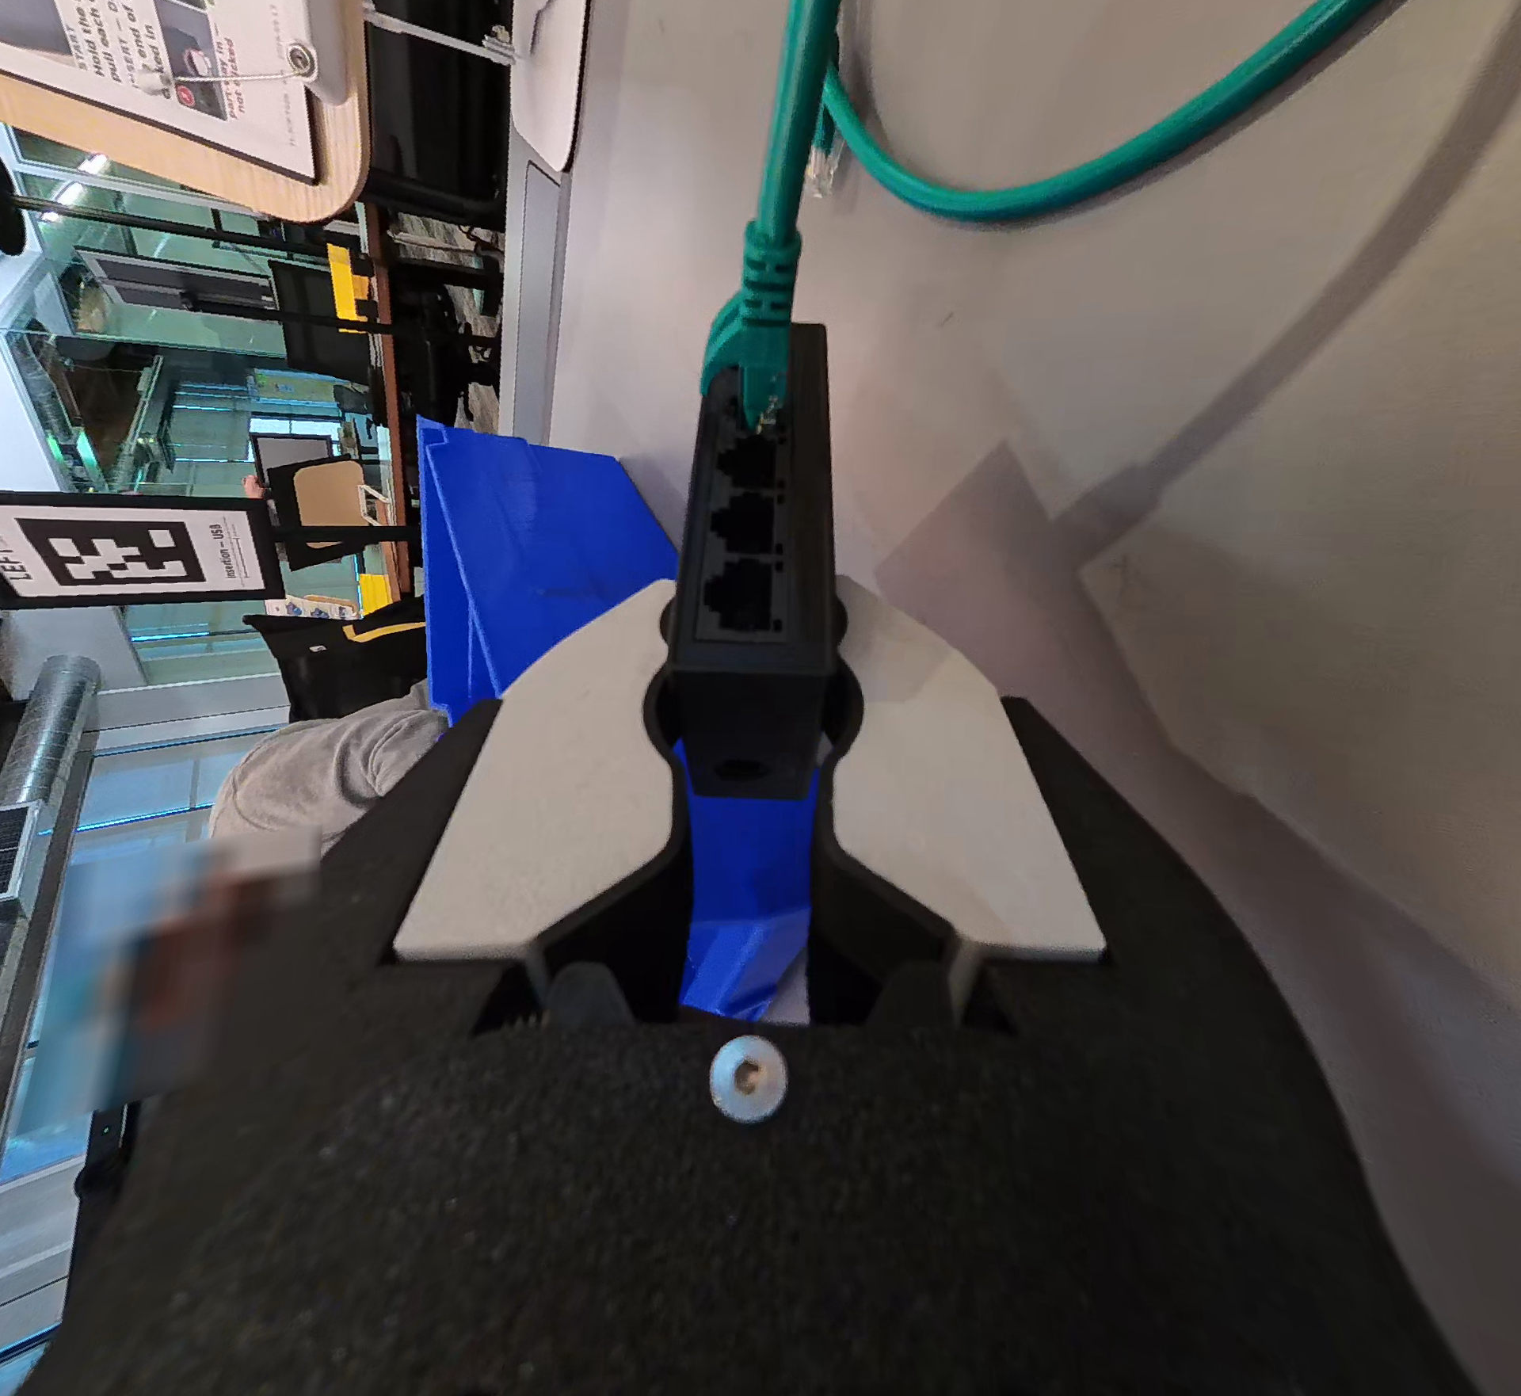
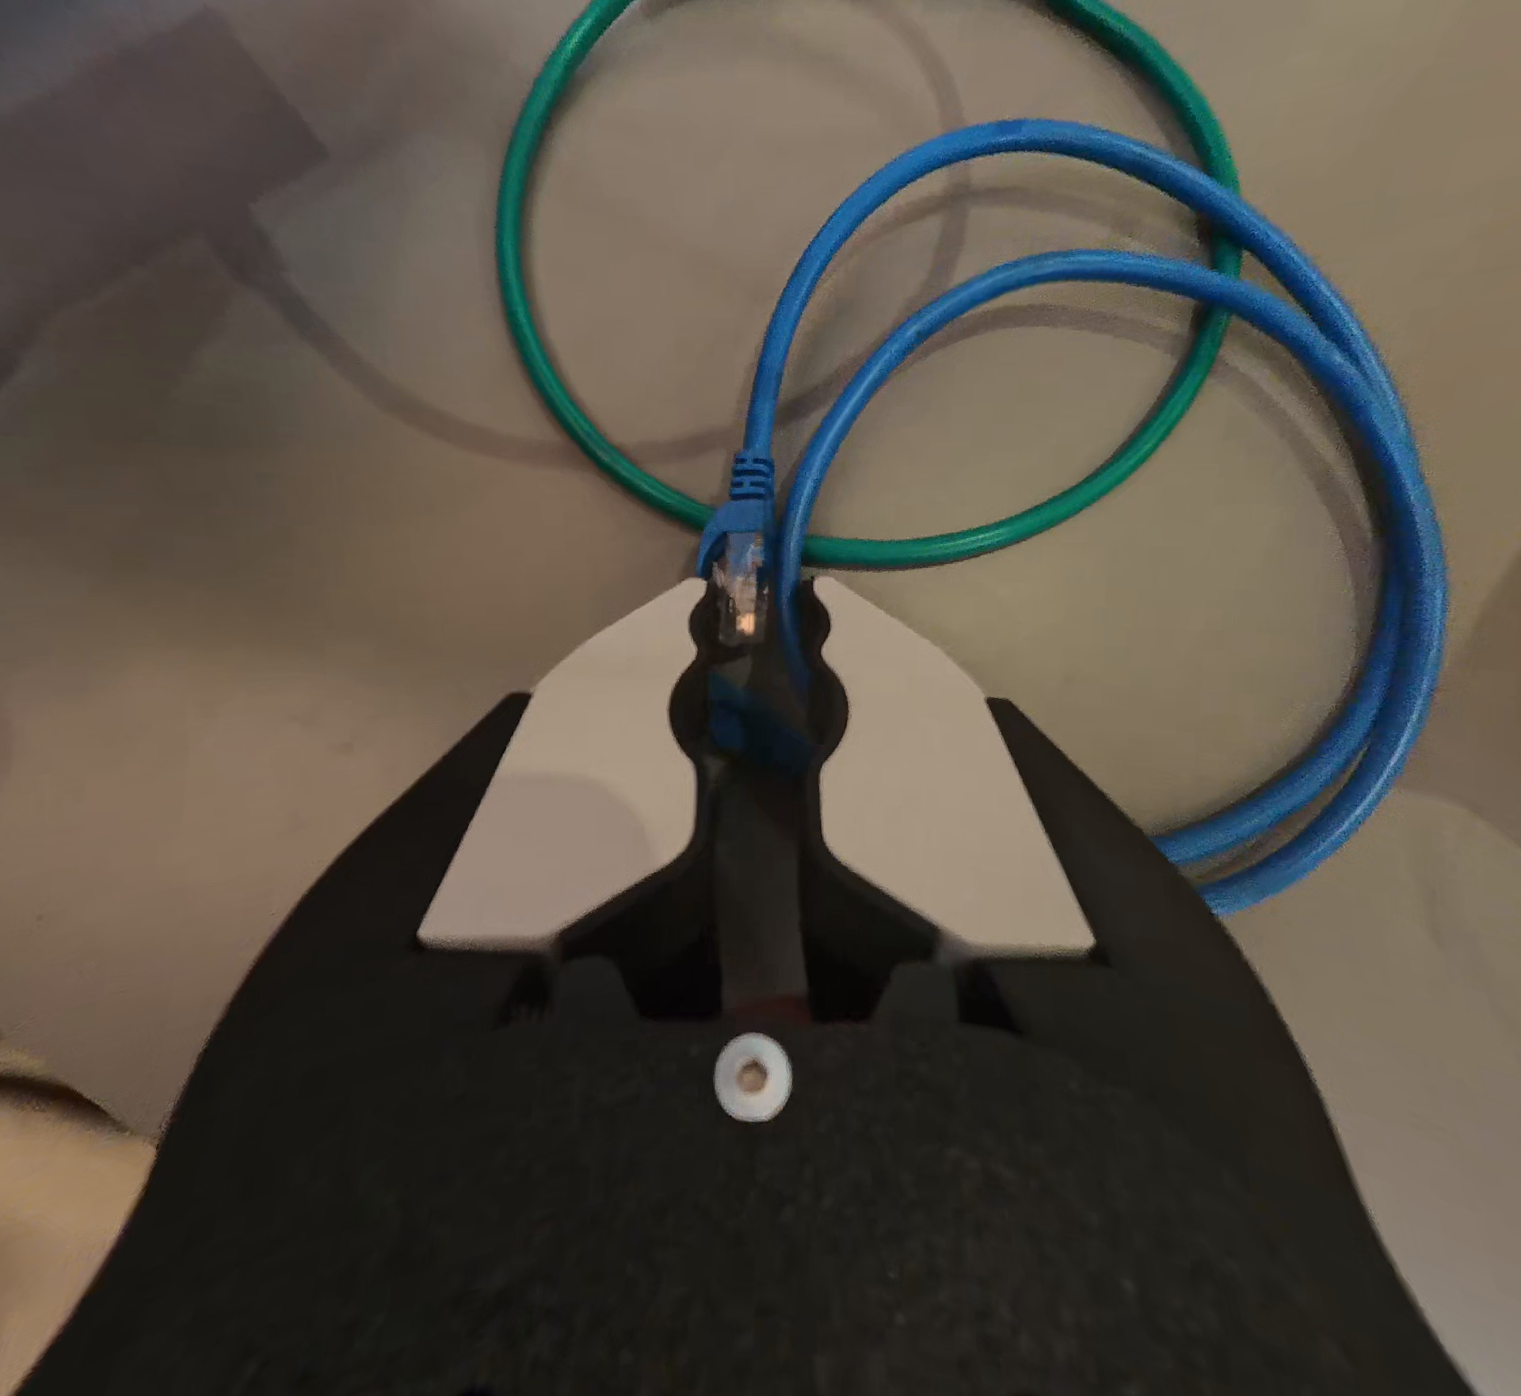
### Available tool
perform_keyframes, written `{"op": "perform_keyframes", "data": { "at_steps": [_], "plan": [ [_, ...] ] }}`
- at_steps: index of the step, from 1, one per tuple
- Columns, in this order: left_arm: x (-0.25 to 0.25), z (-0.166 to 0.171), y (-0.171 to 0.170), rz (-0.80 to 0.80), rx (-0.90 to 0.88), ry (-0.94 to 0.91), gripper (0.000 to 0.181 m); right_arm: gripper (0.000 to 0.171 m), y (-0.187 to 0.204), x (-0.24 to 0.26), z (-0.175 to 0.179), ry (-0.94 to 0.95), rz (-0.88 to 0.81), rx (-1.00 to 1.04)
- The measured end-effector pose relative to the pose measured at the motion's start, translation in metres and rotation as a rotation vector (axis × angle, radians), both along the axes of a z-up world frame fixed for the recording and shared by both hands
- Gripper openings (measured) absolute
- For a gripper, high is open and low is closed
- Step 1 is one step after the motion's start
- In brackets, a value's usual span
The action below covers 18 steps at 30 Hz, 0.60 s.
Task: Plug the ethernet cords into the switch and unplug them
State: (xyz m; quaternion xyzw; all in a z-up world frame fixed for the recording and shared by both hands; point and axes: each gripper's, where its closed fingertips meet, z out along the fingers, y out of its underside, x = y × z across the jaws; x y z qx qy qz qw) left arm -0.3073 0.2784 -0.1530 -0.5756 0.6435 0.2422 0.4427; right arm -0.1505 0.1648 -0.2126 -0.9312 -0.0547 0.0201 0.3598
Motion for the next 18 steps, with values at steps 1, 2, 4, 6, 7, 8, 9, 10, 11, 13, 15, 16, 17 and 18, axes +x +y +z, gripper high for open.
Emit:
{"op": "perform_keyframes", "data": {
  "at_steps": [1,2,4,6,7,8,9,10,11,13,15,16,17,18],
  "plan": [
    [0.0,0.0,0.0,0.001,0.001,0.0,0.029,0.018,-0.001,0.001,0.0,-0.016,0.008,0.001],
    [0.0,0.001,0.0,0.001,0.002,-0.002,0.029,0.017,-0.001,0.003,0.0,-0.041,0.019,0.004],
    [0.0,0.002,0.0,0.001,0.002,-0.006,0.029,0.015,-0.003,0.003,0.002,-0.089,0.069,0.009],
    [-0.001,0.003,0.001,0.002,0.004,-0.008,0.029,0.015,-0.004,0.004,0.007,-0.115,0.11,0.025],
    [-0.002,0.004,0.002,0.005,0.007,-0.008,0.029,0.014,-0.004,0.004,0.014,-0.108,0.126,0.054],
    [-0.003,0.005,0.003,0.008,0.01,-0.009,0.029,0.014,-0.003,0.004,0.024,-0.098,0.14,0.084],
    [-0.004,0.006,0.005,0.015,0.013,-0.01,0.029,0.014,-0.004,0.006,0.033,-0.098,0.138,0.102],
    [-0.006,0.007,0.007,0.026,0.017,-0.011,0.029,0.014,-0.005,0.008,0.045,-0.097,0.144,0.132],
    [-0.009,0.009,0.01,0.041,0.023,-0.013,0.029,0.013,-0.006,0.01,0.058,-0.084,0.15,0.163],
    [-0.015,0.014,0.016,0.074,0.044,-0.022,0.029,0.013,-0.01,0.016,0.085,-0.049,0.153,0.209],
    [-0.021,0.019,0.022,0.108,0.058,-0.025,0.029,0.013,-0.015,0.026,0.117,-0.057,0.145,0.269],
    [-0.024,0.02,0.024,0.117,0.061,-0.025,0.029,0.013,-0.018,0.033,0.135,-0.074,0.144,0.301],
    [-0.025,0.02,0.025,0.124,0.062,-0.024,0.029,0.013,-0.021,0.039,0.153,-0.09,0.147,0.336],
    [-0.026,0.019,0.026,0.126,0.062,-0.021,0.029,0.013,-0.023,0.046,0.173,-0.114,0.139,0.373]
  ]
}}
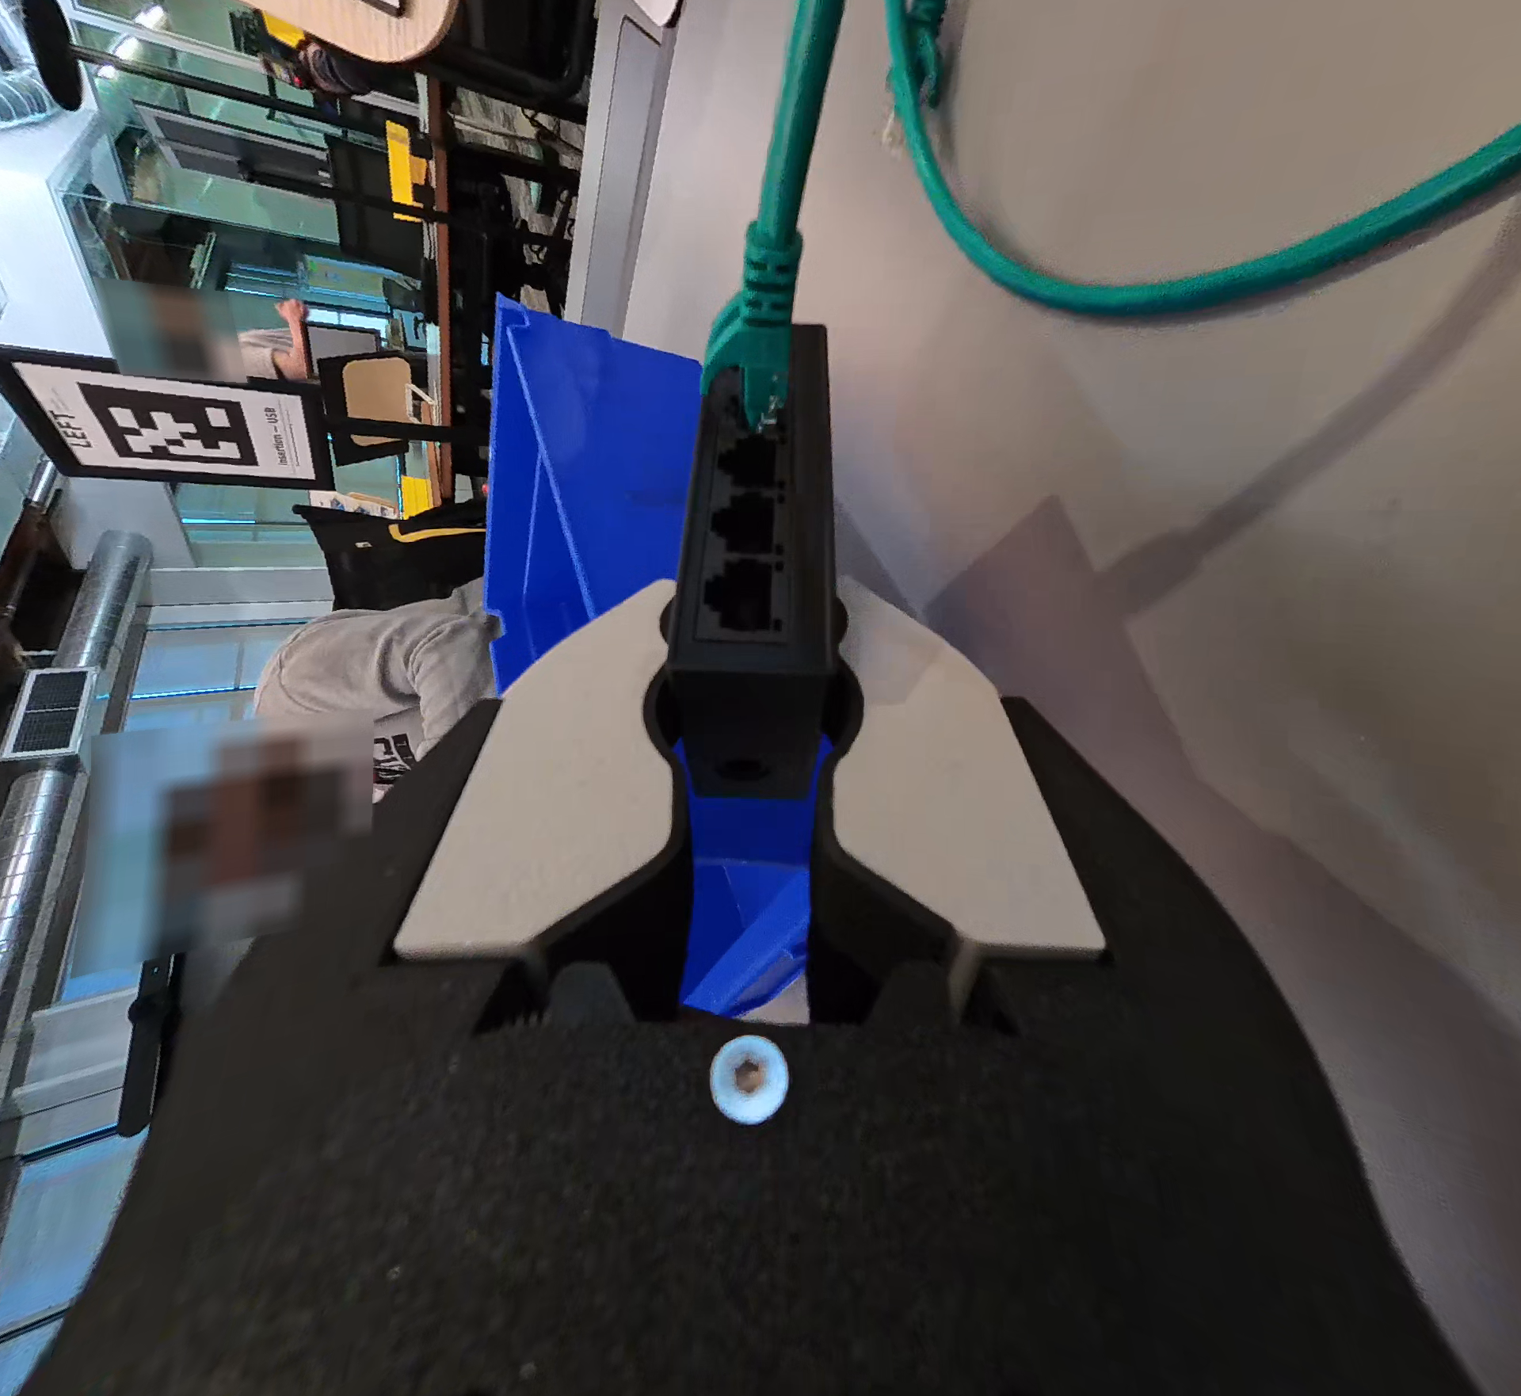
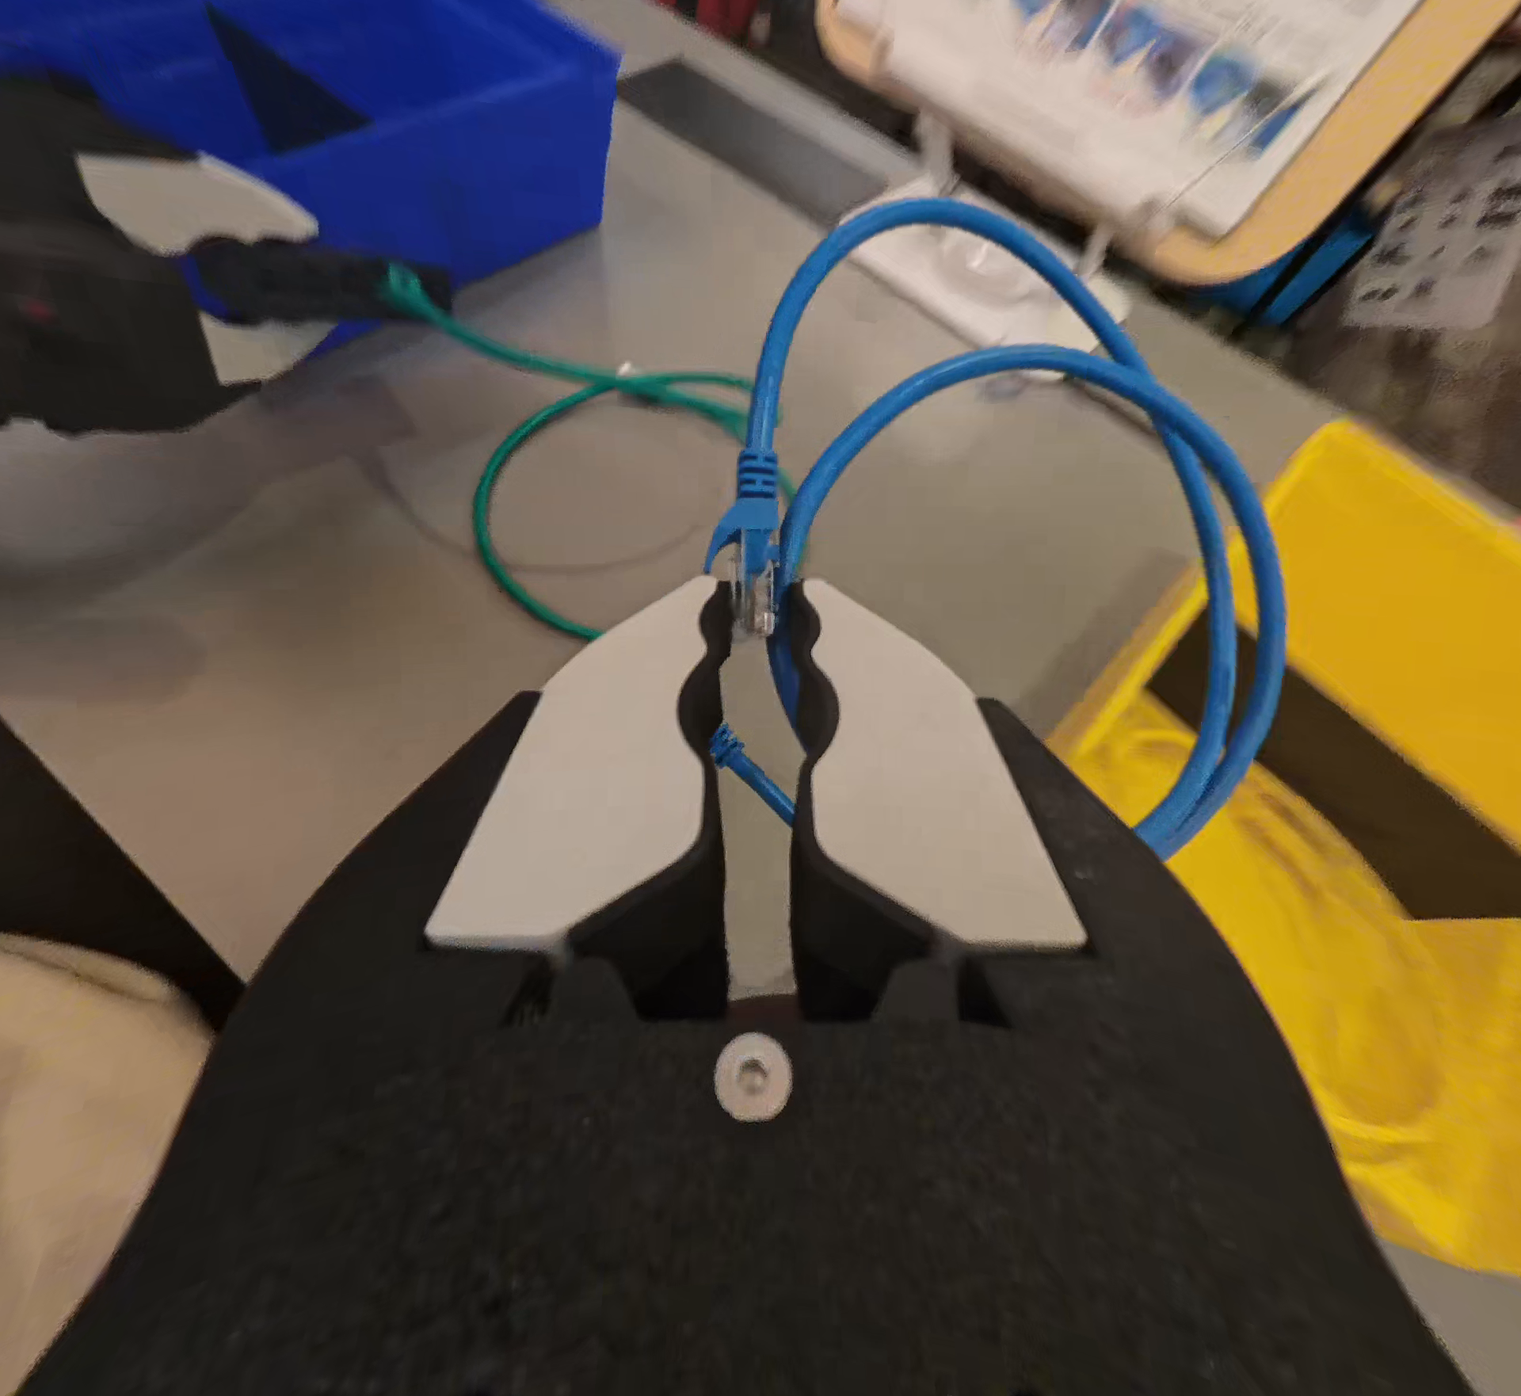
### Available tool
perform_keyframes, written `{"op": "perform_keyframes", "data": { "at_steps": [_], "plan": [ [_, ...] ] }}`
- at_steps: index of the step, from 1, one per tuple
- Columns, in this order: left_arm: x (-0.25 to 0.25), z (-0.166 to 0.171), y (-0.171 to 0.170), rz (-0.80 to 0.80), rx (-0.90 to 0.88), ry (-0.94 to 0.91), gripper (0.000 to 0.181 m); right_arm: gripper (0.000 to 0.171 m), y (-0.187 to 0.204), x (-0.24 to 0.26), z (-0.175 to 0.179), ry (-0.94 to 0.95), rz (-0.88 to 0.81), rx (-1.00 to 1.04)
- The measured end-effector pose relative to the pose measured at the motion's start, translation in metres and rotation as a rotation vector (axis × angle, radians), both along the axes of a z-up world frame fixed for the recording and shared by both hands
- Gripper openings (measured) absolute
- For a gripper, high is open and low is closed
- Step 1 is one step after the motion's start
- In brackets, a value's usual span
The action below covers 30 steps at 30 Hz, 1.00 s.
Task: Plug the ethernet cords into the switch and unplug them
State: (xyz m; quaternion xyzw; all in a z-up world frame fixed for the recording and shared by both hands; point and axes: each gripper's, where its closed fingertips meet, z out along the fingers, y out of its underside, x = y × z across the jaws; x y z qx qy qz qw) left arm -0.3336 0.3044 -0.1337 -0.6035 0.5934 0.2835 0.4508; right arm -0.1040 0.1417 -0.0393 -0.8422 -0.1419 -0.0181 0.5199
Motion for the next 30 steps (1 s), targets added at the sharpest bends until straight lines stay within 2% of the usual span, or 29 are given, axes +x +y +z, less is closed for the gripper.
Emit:
{"op": "perform_keyframes", "data": {
  "at_steps": [5,7,9,11,13,17,19,23,26,30],
  "plan": [
    [0.004,-0.005,-0.005,-0.018,-0.01,0.017,0.029,0.013,-0.014,0.042,0.094,-0.104,-0.048,0.163],
    [0.006,-0.006,-0.008,-0.027,-0.01,0.024,0.029,0.013,-0.014,0.065,0.111,-0.148,-0.089,0.184],
    [0.008,-0.006,-0.01,-0.034,-0.009,0.027,0.029,0.013,-0.01,0.091,0.112,-0.148,-0.127,0.18],
    [0.009,-0.006,-0.012,-0.041,-0.007,0.033,0.029,0.013,0.0,0.122,0.095,-0.107,-0.174,0.156],
    [0.011,-0.006,-0.014,-0.048,-0.006,0.035,0.029,0.013,0.013,0.156,0.063,-0.053,-0.233,0.124],
    [0.013,-0.008,-0.019,-0.062,-0.007,0.052,0.029,0.014,0.023,0.195,-0.046,0.127,-0.322,-0.101],
    [0.014,-0.008,-0.019,-0.064,-0.006,0.055,0.029,0.014,0.019,0.191,-0.08,0.157,-0.326,-0.183],
    [0.015,-0.012,-0.02,-0.069,-0.012,0.065,0.029,0.015,0.012,0.175,-0.107,0.135,-0.318,-0.297],
    [0.017,-0.013,-0.021,-0.077,-0.014,0.068,0.029,0.015,0.013,0.176,-0.112,0.042,-0.337,-0.316],
    [0.018,-0.012,-0.021,-0.081,-0.016,0.067,0.029,0.015,0.021,0.184,-0.12,0.054,-0.361,-0.374]
  ]
}}
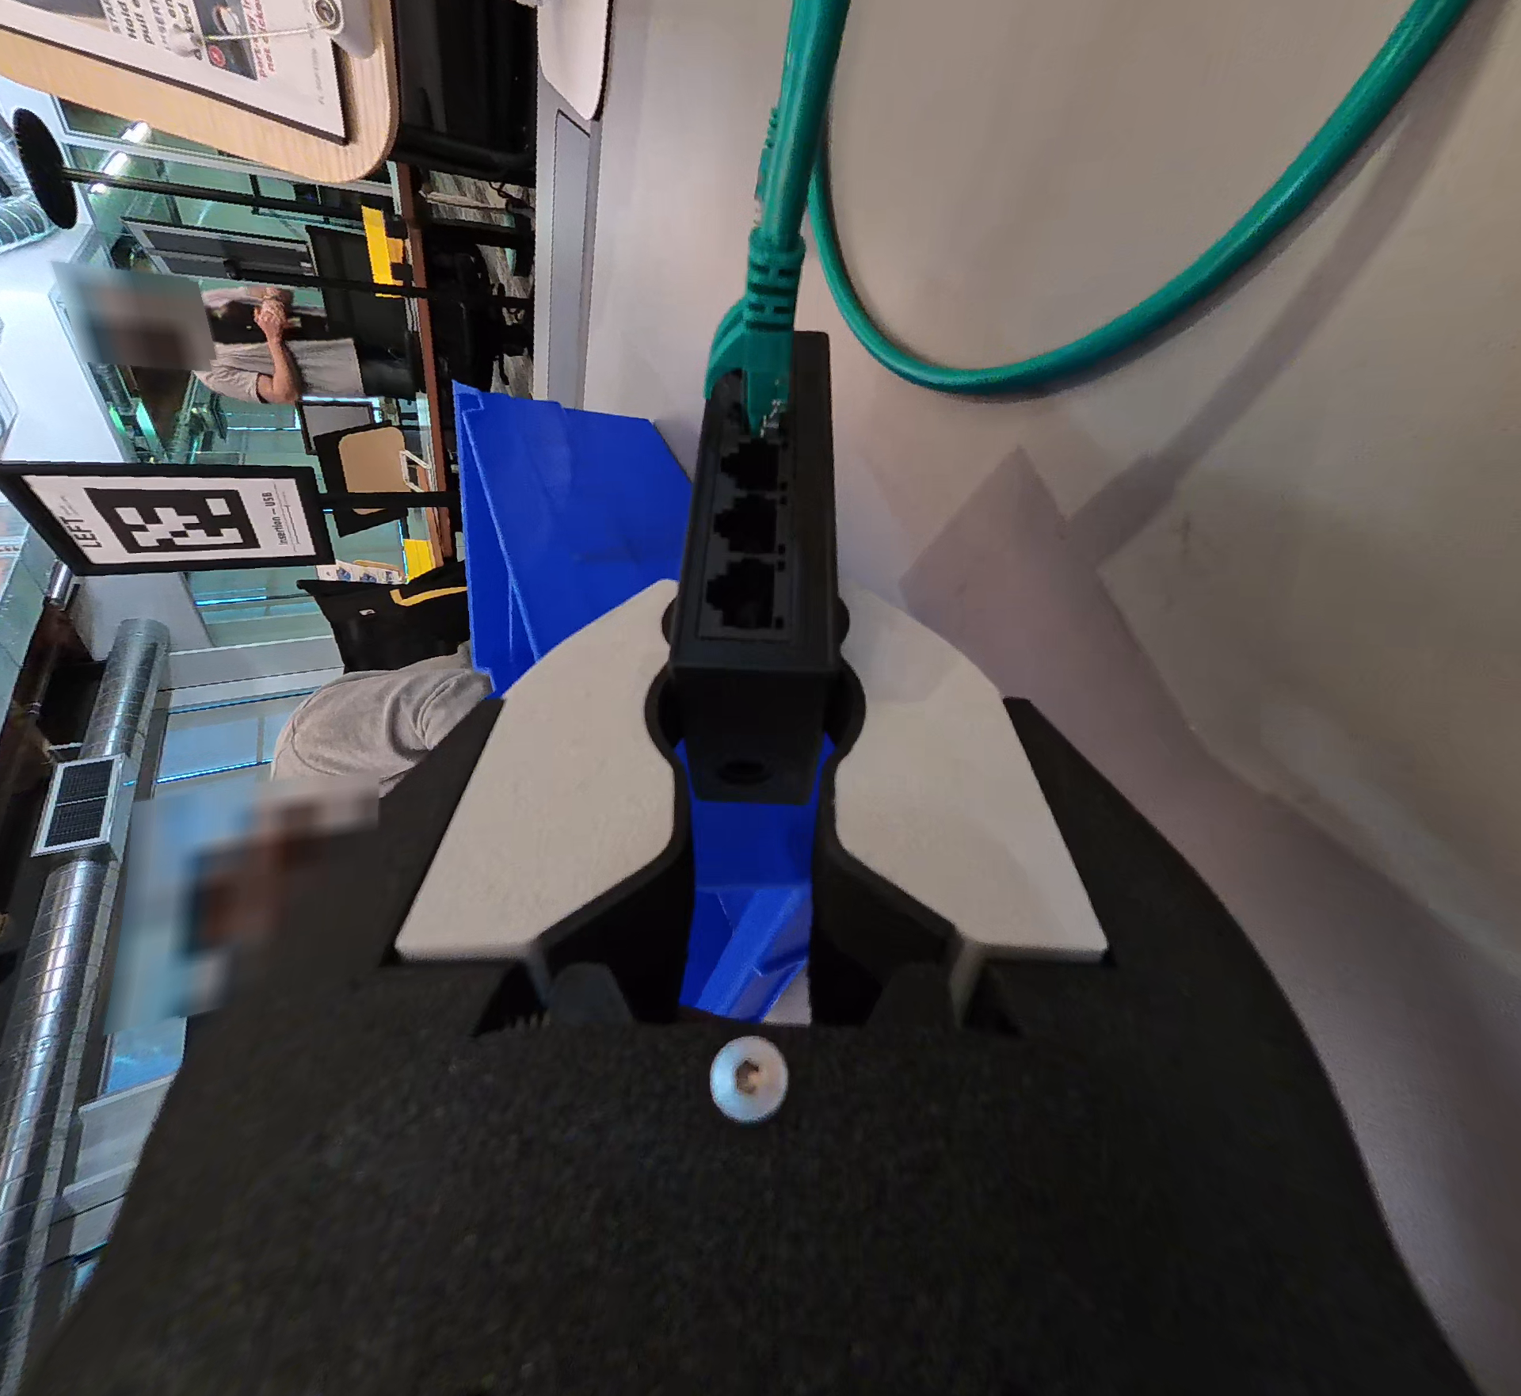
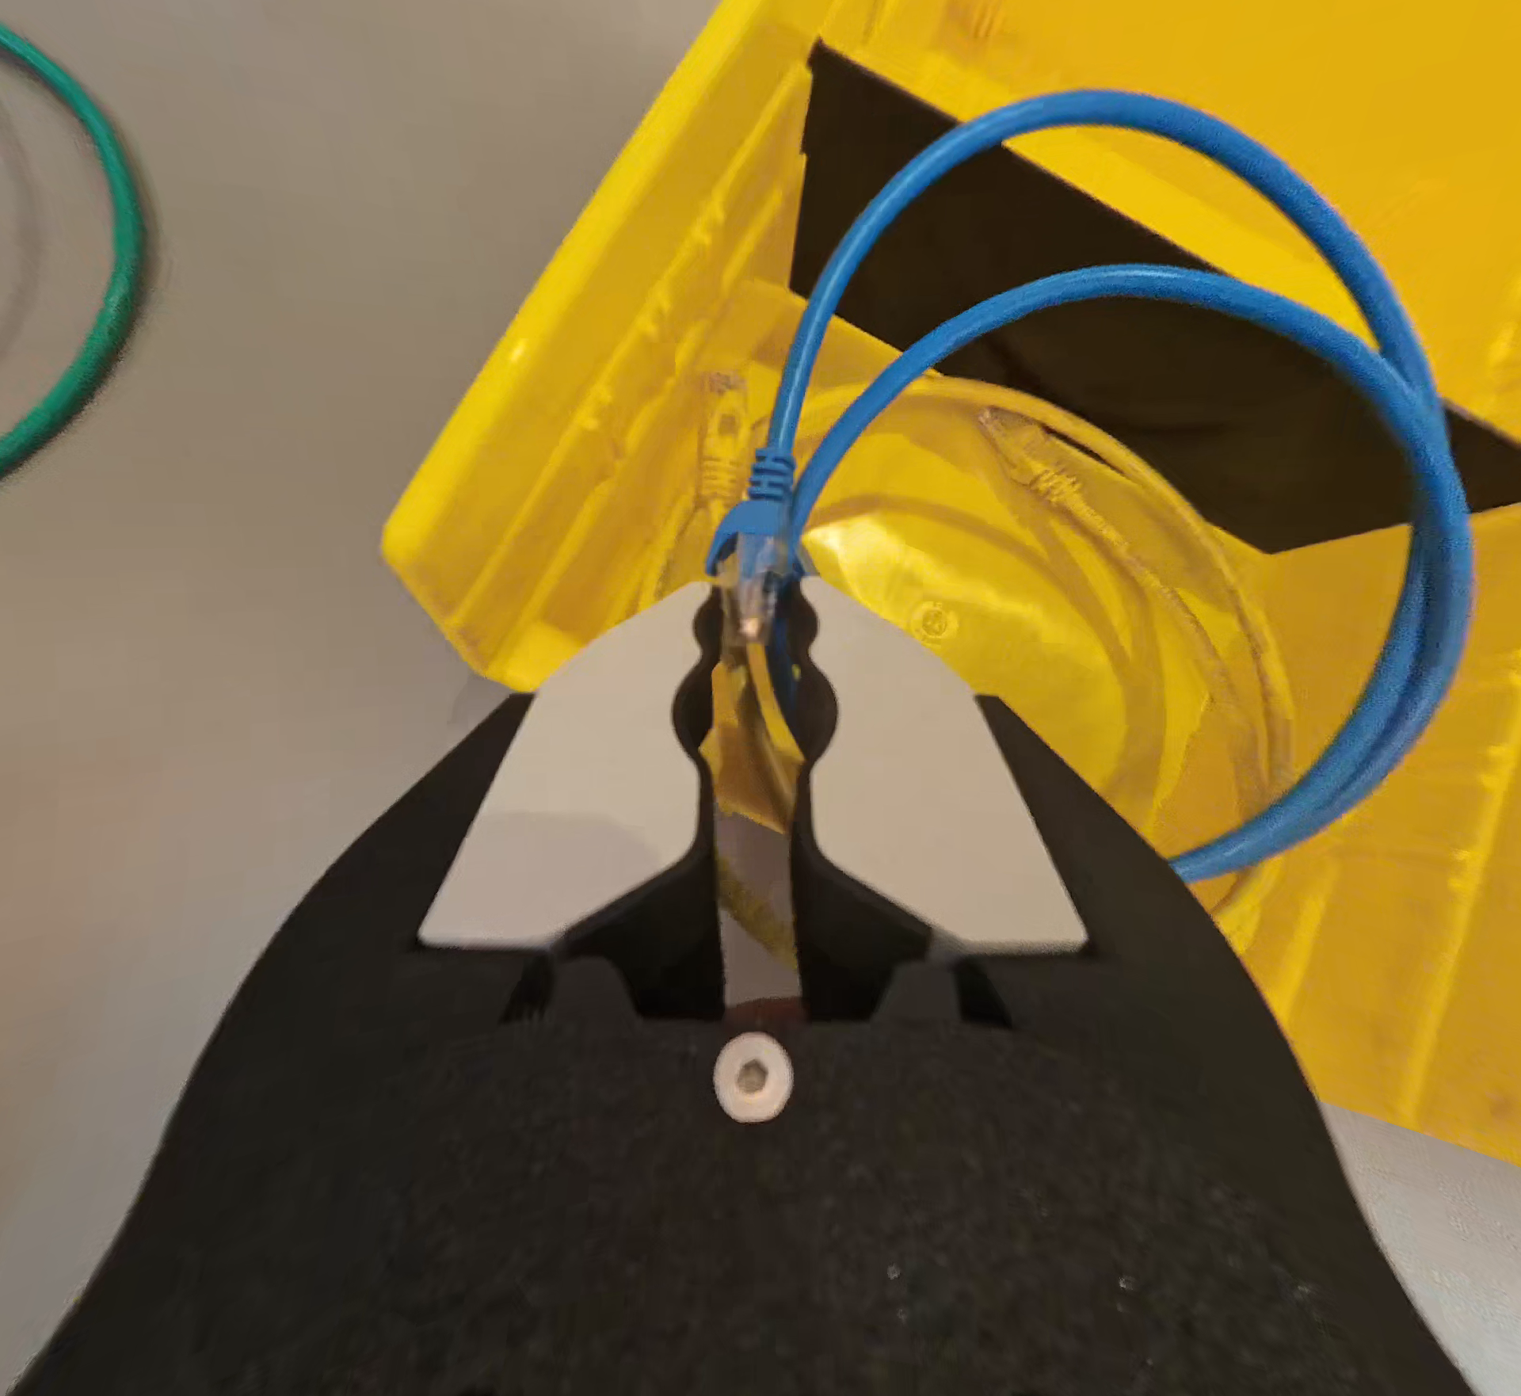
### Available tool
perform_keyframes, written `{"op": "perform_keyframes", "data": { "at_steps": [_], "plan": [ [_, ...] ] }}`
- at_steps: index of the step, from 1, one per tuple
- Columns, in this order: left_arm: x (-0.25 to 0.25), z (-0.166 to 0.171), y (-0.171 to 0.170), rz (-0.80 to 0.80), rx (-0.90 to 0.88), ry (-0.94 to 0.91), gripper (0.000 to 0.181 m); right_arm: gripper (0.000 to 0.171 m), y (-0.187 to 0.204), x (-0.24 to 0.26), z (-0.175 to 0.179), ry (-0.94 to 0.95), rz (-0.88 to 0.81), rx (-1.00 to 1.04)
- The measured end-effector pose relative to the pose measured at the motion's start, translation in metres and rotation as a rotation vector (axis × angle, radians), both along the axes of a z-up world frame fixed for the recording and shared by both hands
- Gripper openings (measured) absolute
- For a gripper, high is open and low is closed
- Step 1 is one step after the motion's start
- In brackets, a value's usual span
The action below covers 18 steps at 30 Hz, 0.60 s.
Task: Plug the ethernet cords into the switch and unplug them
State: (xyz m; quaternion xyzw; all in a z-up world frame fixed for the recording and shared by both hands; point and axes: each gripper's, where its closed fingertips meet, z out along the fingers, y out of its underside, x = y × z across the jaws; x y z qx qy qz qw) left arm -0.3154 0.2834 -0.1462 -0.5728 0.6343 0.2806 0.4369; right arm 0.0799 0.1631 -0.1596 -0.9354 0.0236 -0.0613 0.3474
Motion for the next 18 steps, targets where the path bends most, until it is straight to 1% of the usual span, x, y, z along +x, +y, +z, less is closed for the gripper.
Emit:
{"op": "perform_keyframes", "data": {
  "at_steps": [1,2,5,8,10,12,15,18],
  "plan": [
    [0.0,0.0,0.0,0.0,-0.001,0.001,0.029,0.026,0.002,0.0,0.002,0.012,0.008,0.002],
    [-0.001,-0.001,0.0,0.001,-0.003,0.003,0.029,0.033,0.004,-0.002,0.006,0.021,0.017,0.009],
    [-0.003,-0.001,0.001,0.006,-0.005,0.001,0.029,0.033,0.008,-0.003,0.042,0.01,0.053,0.106],
    [-0.003,-0.002,0.001,0.003,-0.009,0.004,0.029,0.032,0.013,0.01,0.081,-0.046,0.065,0.182],
    [-0.002,-0.004,0.001,-0.003,-0.013,0.009,0.029,0.028,0.021,0.019,0.093,-0.086,0.1,0.185],
    [0.0,-0.004,0.0,-0.009,-0.015,0.014,0.029,0.025,0.036,0.03,0.089,-0.16,0.153,0.138],
    [0.002,-0.004,-0.002,-0.017,-0.015,0.016,0.029,0.024,0.065,0.062,0.075,-0.325,0.19,0.081],
    [0.003,-0.005,-0.004,-0.018,-0.017,0.018,0.029,0.026,0.089,0.094,0.059,-0.395,0.198,0.034]
  ]
}}
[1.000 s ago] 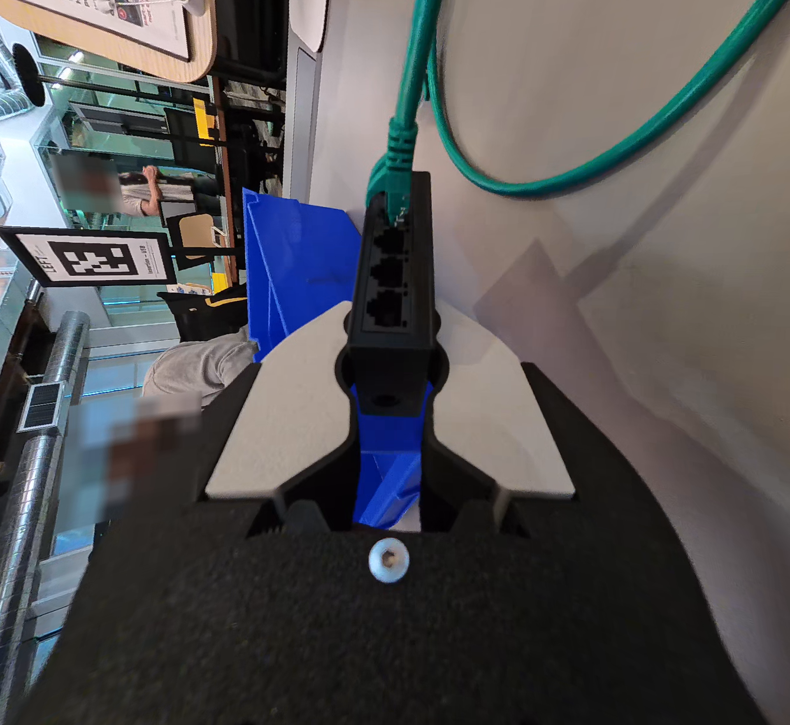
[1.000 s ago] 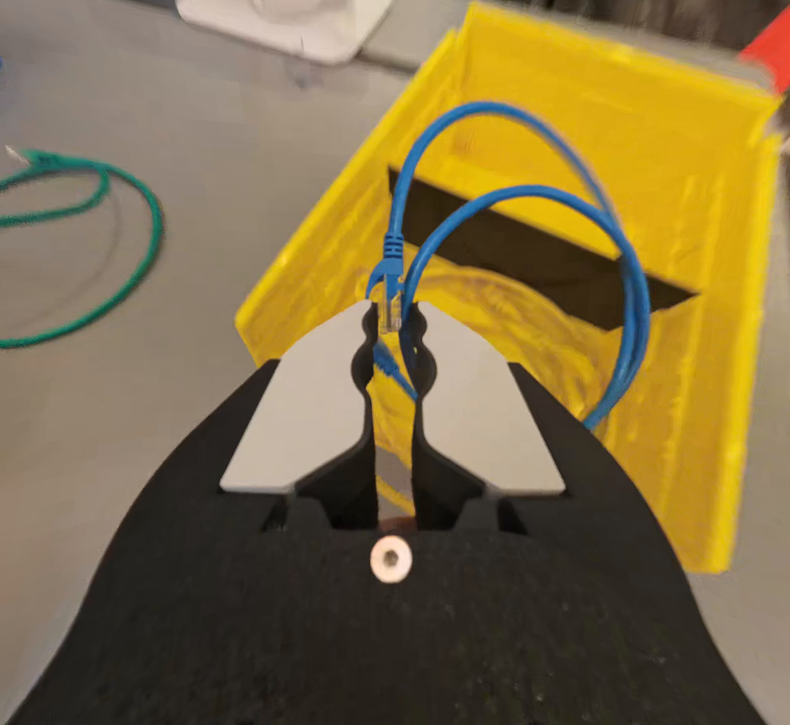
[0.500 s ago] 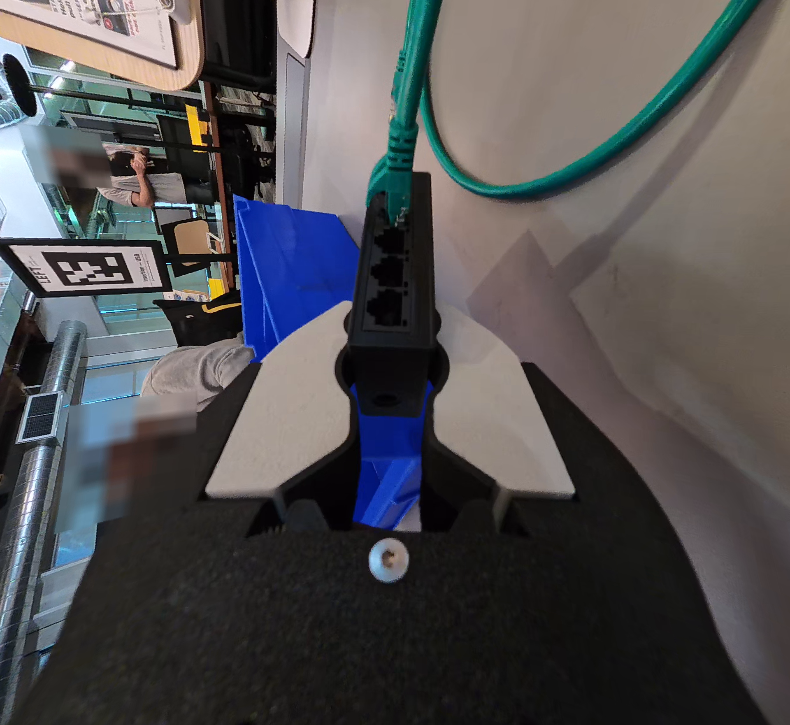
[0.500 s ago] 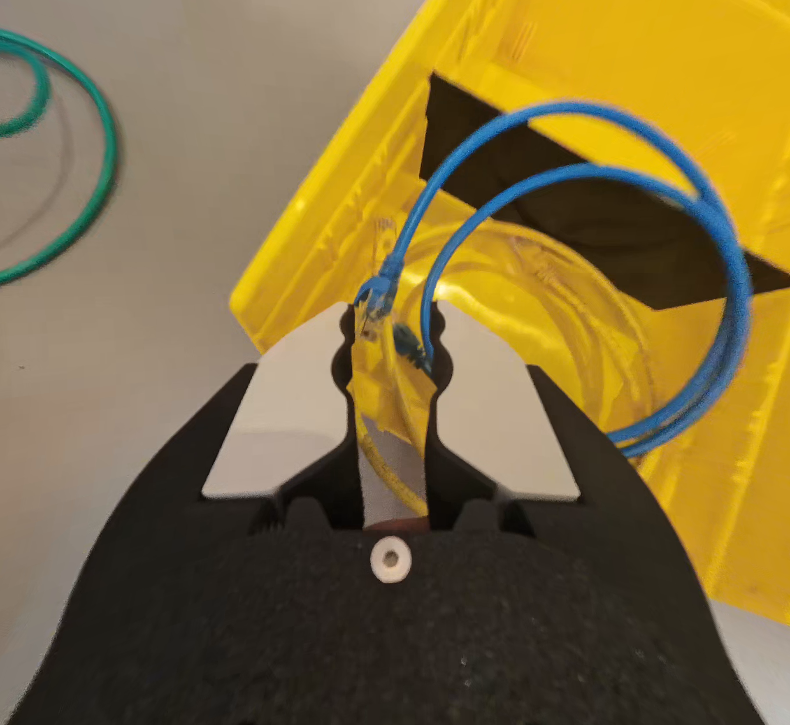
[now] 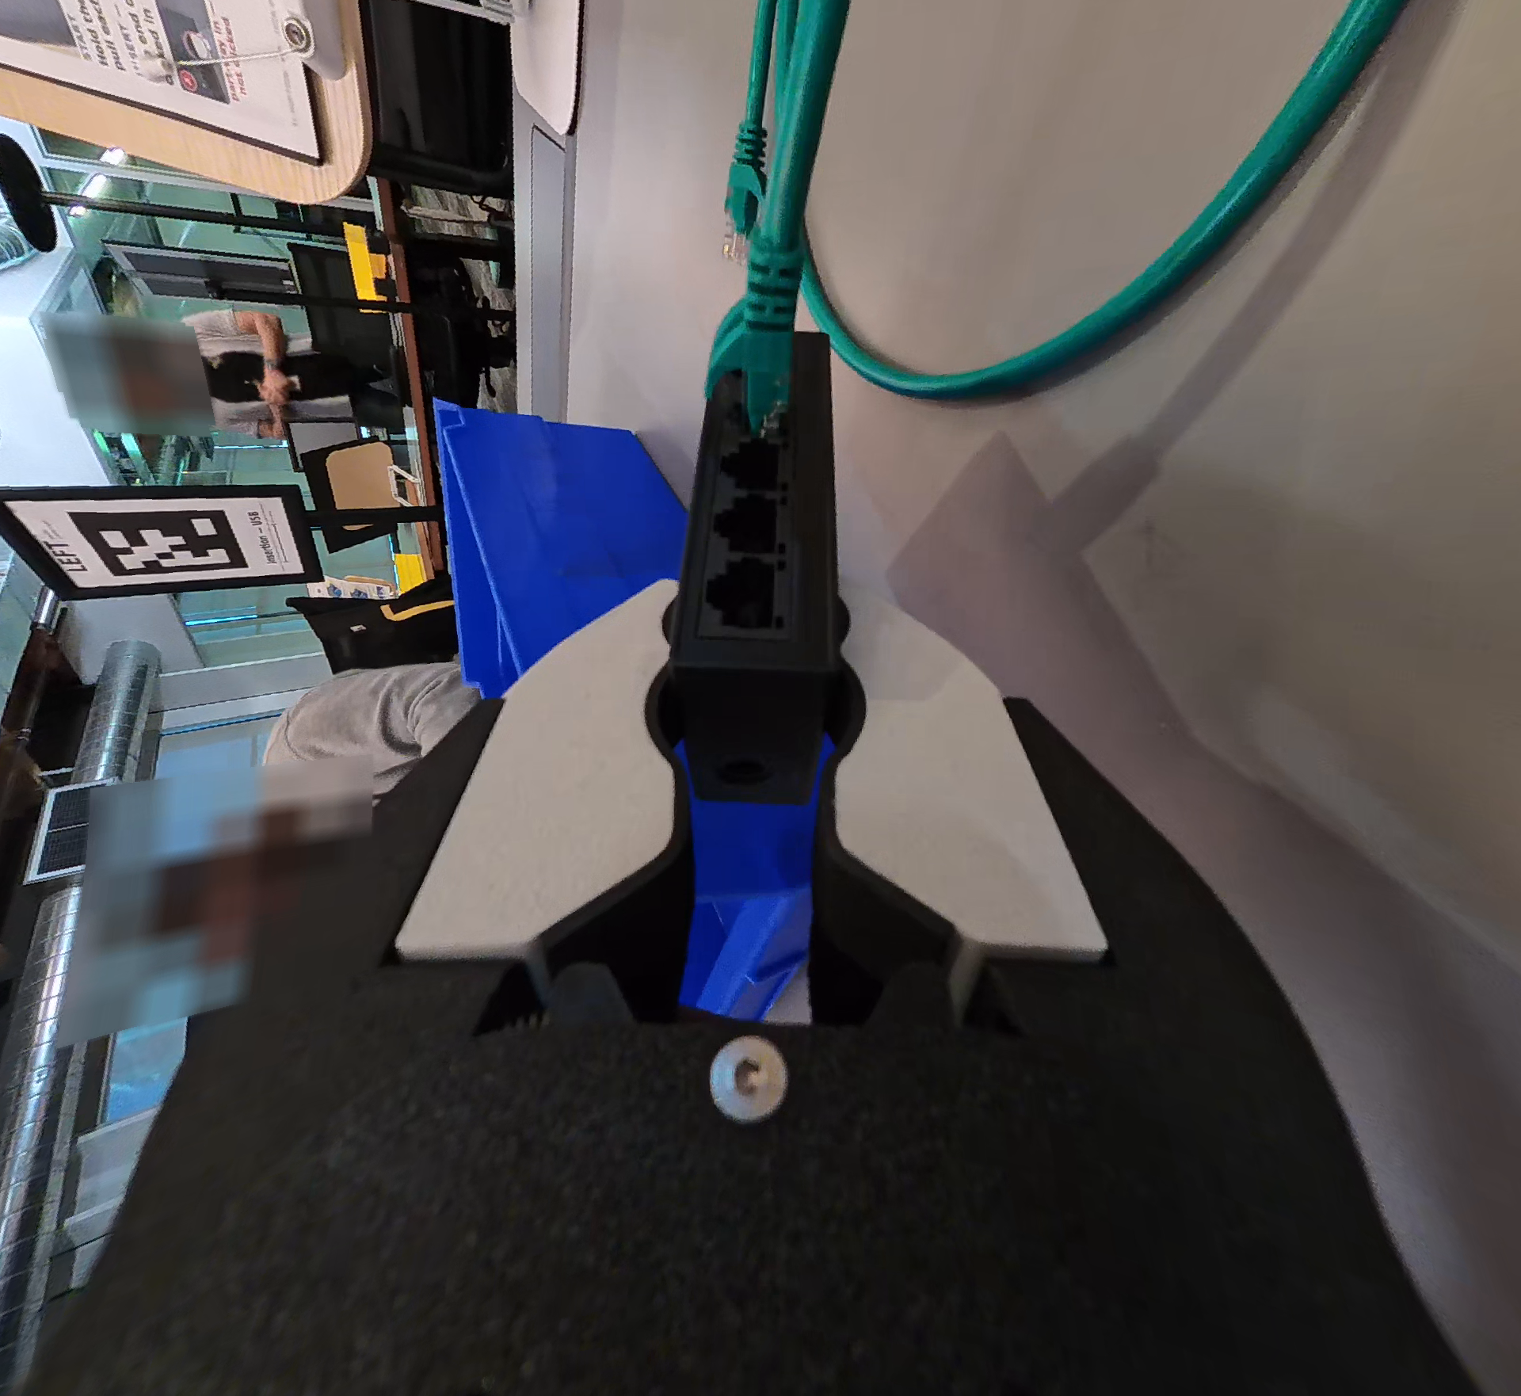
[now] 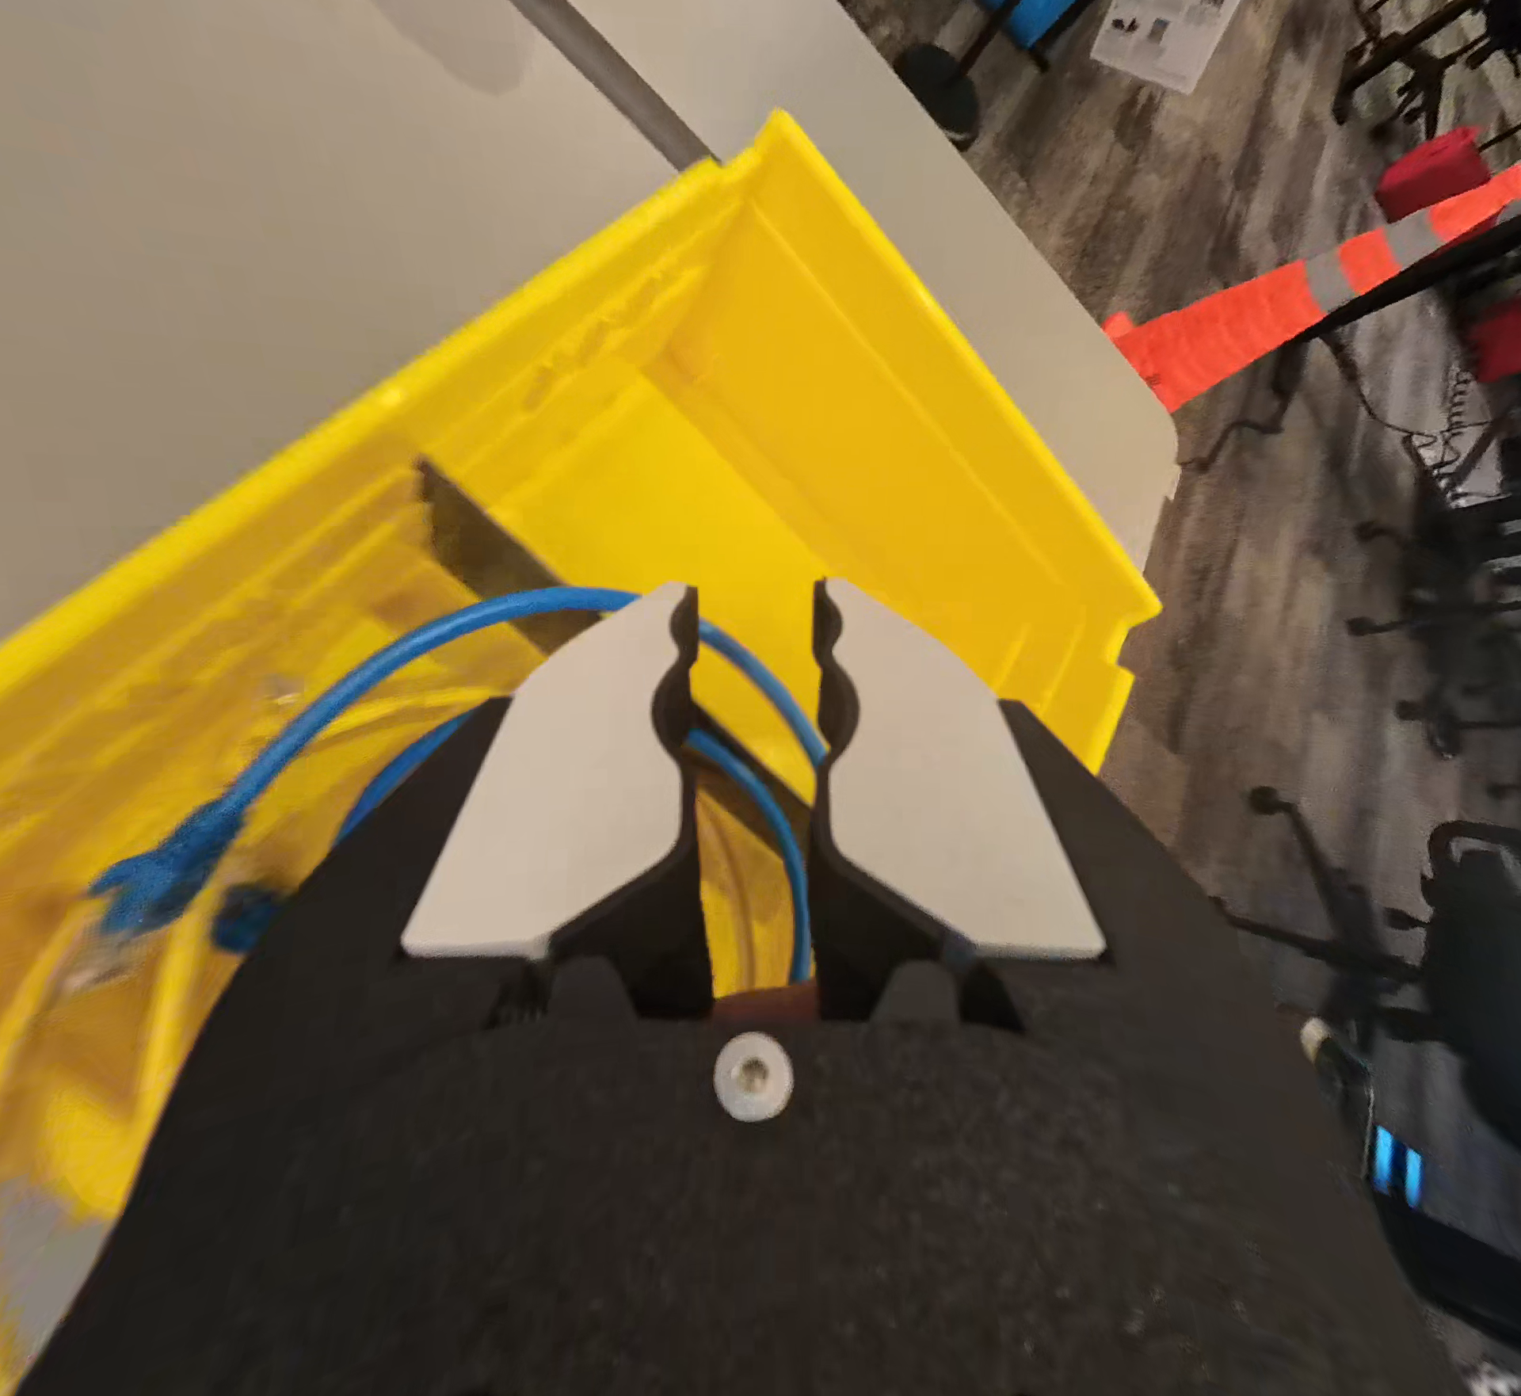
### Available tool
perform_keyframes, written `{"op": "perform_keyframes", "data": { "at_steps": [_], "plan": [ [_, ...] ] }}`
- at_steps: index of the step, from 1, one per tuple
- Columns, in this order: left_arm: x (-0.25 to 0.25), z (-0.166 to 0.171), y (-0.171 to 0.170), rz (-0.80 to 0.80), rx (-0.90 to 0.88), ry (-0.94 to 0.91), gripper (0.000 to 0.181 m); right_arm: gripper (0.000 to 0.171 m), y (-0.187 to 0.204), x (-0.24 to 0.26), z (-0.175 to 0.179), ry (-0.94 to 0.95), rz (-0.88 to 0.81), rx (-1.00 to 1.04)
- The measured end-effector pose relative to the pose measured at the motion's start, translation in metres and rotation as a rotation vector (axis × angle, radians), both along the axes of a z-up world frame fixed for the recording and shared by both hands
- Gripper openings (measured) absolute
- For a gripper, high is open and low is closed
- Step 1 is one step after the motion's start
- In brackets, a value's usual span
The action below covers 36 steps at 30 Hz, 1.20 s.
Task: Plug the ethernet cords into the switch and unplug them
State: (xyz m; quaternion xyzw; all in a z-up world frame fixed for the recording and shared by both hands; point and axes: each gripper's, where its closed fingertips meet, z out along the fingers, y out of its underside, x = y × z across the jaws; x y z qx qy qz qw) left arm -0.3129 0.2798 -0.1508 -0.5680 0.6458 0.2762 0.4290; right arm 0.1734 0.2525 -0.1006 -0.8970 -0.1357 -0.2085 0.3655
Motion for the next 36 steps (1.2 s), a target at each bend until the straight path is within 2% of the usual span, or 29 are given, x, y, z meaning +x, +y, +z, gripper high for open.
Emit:
{"op": "perform_keyframes", "data": {
  "at_steps": [2,4,5,6,9,11,14,15,17,20,23,25,32,35,36],
  "plan": [
    [-0.001,0.0,0.0,0.003,-0.004,-0.001,0.029,0.029,0.008,0.005,-0.014,0.128,0.011,-0.051],
    [-0.003,-0.002,0.0,0.006,-0.01,0.001,0.029,0.041,0.005,-0.033,-0.022,0.462,0.194,-0.118],
    [-0.004,-0.003,0.001,0.008,-0.013,0.003,0.029,0.041,-0.002,-0.051,-0.018,0.573,0.316,-0.14],
    [-0.005,-0.004,0.001,0.011,-0.015,0.005,0.029,0.041,-0.007,-0.06,-0.014,0.597,0.398,-0.139],
    [-0.005,-0.005,0.002,0.012,-0.02,0.007,0.029,0.052,-0.005,-0.049,-0.012,0.329,0.454,-0.098],
    [-0.003,-0.006,0.001,0.007,-0.02,0.01,0.029,0.048,-0.005,-0.046,-0.023,0.164,0.476,-0.16],
    [0.0,-0.007,0.0,-0.002,-0.019,0.02,0.029,0.035,-0.003,-0.036,-0.041,-0.026,0.465,-0.268],
    [0.0,-0.007,0.0,-0.004,-0.018,0.021,0.029,0.019,-0.001,-0.035,-0.038,-0.065,0.479,-0.263],
    [0.0,-0.008,0.0,-0.004,-0.021,0.019,0.029,0.015,0.0,-0.033,-0.032,-0.116,0.487,-0.256],
    [-0.001,-0.008,0.001,-0.002,-0.024,0.014,0.029,0.013,0.004,-0.035,-0.005,-0.26,0.534,-0.123],
    [-0.002,-0.009,0.001,-0.003,-0.026,0.016,0.029,0.012,-0.014,-0.055,-0.007,-0.296,0.646,-0.156],
    [0.0,-0.008,0.001,-0.007,-0.026,0.014,0.029,0.011,-0.023,-0.054,-0.023,-0.342,0.662,-0.23],
    [0.001,-0.004,-0.001,-0.013,-0.013,0.011,0.029,0.013,-0.015,-0.047,-0.064,-0.36,0.591,-0.273],
    [0.0,-0.003,-0.001,-0.008,-0.013,0.006,0.029,0.016,-0.016,-0.048,-0.059,-0.283,0.539,-0.246],
    [-0.001,-0.003,0.0,-0.007,-0.012,0.005,0.029,0.023,-0.019,-0.048,-0.052,-0.234,0.521,-0.244]
  ]
}}
